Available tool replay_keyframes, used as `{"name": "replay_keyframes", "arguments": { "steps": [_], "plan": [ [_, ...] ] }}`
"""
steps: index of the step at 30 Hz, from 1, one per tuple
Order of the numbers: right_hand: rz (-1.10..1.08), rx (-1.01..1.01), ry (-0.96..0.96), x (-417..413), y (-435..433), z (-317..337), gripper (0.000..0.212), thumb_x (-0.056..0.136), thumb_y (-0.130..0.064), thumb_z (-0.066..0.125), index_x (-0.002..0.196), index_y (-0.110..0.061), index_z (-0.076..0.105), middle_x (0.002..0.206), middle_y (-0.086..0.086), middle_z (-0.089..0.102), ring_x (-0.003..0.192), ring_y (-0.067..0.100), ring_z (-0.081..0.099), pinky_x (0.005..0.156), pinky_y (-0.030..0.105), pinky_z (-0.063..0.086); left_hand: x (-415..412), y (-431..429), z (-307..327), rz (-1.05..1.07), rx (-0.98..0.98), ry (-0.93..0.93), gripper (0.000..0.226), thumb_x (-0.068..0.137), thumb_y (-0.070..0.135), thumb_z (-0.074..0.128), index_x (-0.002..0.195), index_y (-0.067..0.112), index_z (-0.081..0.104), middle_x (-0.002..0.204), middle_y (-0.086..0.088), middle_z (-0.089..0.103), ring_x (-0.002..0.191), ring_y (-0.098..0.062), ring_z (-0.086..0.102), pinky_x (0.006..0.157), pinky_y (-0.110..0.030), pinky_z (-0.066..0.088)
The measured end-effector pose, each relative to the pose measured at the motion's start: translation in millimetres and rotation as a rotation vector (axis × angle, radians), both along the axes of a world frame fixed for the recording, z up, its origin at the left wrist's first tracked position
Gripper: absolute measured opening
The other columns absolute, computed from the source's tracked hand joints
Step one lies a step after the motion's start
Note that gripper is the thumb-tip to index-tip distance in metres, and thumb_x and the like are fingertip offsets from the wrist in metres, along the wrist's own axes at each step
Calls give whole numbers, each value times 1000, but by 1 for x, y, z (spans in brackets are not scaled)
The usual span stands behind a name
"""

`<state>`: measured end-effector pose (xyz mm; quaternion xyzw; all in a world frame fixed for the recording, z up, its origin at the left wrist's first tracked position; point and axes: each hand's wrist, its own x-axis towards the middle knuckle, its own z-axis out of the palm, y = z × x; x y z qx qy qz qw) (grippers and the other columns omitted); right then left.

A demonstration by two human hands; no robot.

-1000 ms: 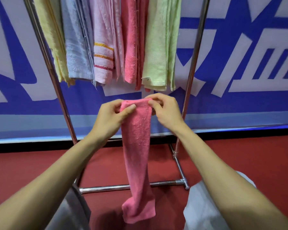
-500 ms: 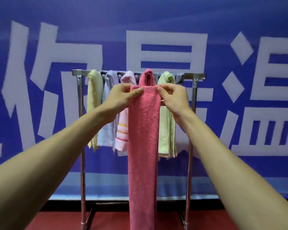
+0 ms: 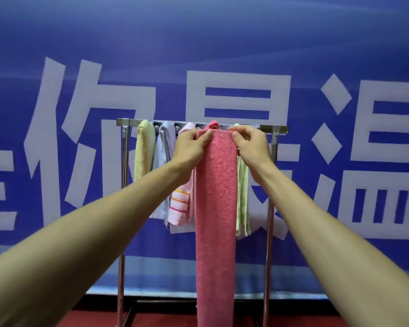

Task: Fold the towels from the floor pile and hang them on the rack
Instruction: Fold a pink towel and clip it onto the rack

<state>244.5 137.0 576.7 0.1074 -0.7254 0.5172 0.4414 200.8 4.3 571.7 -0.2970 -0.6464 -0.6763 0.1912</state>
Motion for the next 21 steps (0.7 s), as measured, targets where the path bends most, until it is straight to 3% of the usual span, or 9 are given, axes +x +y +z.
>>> {"name": "replay_keyframes", "arguments": {
  "steps": [3,6,8,10,13,16,17,19,21],
  "plan": [
    [130,-182,-87,0,4,-2,11,96,-13,53,104,-15,61,92,-1,63,82,13,63,73,30,55,-2,6,3,55,-6,-6,32,93,30,58,97,0,67,83,-5,61,74,-13,54,67,-29,43],
    [401,-373,-177,6,9,-12,18,99,-23,49,100,-9,60,60,-7,57,48,4,49,50,20,42,3,17,4,187,-20,38,24,94,28,56,96,6,65,87,-5,63,77,-13,56,63,-27,42],
    [481,-410,-271,7,16,-24,28,99,-37,46,94,-13,60,50,-10,51,42,5,44,48,21,37,3,22,5,194,-31,6,24,94,28,56,99,6,65,89,-6,63,77,-14,55,59,-27,40],
    [511,-354,-363,8,22,-36,37,97,-49,43,90,-17,60,50,-10,49,45,7,44,51,23,38,0,25,8,147,1,-75,25,94,27,56,102,4,64,91,-8,62,77,-15,55,55,-26,40],
    [515,-195,-476,11,28,-51,48,94,-54,41,101,-12,64,73,-2,64,64,11,59,64,26,48,-2,23,13,11,176,-274,13,93,19,58,97,7,61,94,-10,62,79,-18,56,60,-25,44],
    [523,-49,-541,17,32,-64,34,93,-38,53,102,-8,65,85,-1,71,75,11,67,66,24,52,-1,16,18,-128,324,-439,8,95,10,54,87,12,54,84,-6,57,74,-17,53,59,-26,44],
    [526,5,-554,19,34,-68,26,92,-31,57,102,-8,65,87,-1,71,77,11,67,66,23,52,-5,13,19,-176,369,-489,4,94,10,54,94,12,57,86,-6,59,74,-17,55,57,-26,47],
    [530,90,-595,19,37,-78,18,90,-18,62,103,-7,66,92,2,72,82,13,69,66,21,53,-12,8,20,-223,397,-581,21,93,7,55,113,11,60,84,-5,62,64,-15,57,47,-22,49],
    [538,139,-658,18,38,-89,23,88,-11,64,109,0,64,102,10,71,89,19,69,72,26,56,-26,6,19,-178,411,-652,33,92,3,51,122,12,60,79,-3,61,52,-13,54,42,-19,47]
  ]
}}
